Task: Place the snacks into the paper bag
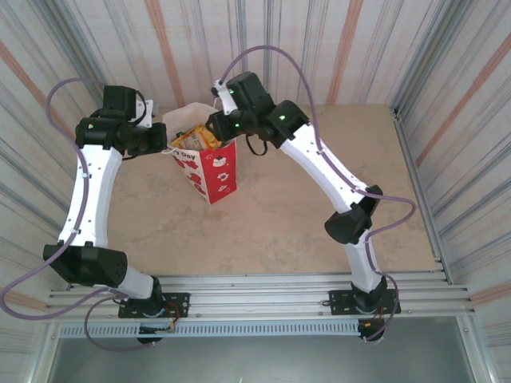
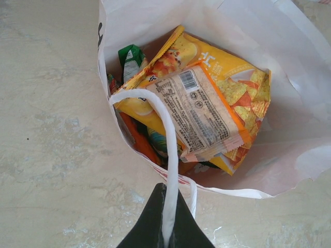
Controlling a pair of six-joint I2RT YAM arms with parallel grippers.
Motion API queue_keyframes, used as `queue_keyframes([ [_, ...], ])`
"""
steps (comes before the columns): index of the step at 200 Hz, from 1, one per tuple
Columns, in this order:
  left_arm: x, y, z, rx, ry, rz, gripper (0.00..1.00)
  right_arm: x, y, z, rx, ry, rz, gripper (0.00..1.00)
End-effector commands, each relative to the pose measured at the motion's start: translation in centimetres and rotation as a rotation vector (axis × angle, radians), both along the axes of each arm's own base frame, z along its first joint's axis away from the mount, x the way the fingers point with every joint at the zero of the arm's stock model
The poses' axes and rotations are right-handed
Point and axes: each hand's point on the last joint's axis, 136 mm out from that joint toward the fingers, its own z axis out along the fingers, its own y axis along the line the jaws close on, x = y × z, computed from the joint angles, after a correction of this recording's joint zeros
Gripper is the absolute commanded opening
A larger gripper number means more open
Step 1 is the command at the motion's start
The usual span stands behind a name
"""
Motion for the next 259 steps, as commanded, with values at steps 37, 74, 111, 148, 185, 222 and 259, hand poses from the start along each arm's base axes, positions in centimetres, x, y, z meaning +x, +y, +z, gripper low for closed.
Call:
queue_keyframes([
  [37, -0.7, -0.4, 0.5, 0.001, -0.003, -0.029, 0.0, 3.7, -4.5, 0.2, 0.004, -0.007, -0.163, 0.55],
  [74, -0.7, -0.4, 0.6, 0.003, -0.003, -0.032, 0.0, 6.2, -4.6, -0.2, 0.068, 0.005, -0.164, 0.56],
  [111, -0.5, -0.4, 0.2, 0.002, 0.007, -0.035, 0.0, 7.9, -3.0, -1.2, 0.102, 0.004, -0.092, 0.56],
  [148, -0.3, -0.3, 0.4, 0.006, -0.001, -0.032, 0.0, 8.9, -0.3, -2.5, 0.148, 0.002, 0.009, 0.54],
  [185, -0.1, -0.5, 0.6, 0.001, -0.008, -0.034, 0.0, 9.1, 0.0, -1.4, 0.077, -0.131, 0.011, 0.0],
  [222, 0.2, -1.5, 2.3, 0.007, -0.046, -0.071, 0.0, 8.5, -2.1, 2.9, 0.069, -0.235, -0.053, 0.0],
  [259, 1.1, -4.7, 4.9, 0.022, -0.093, -0.161, 0.0, 7.1, -6.2, 6.0, 0.032, -0.288, -0.119, 0.0],
])
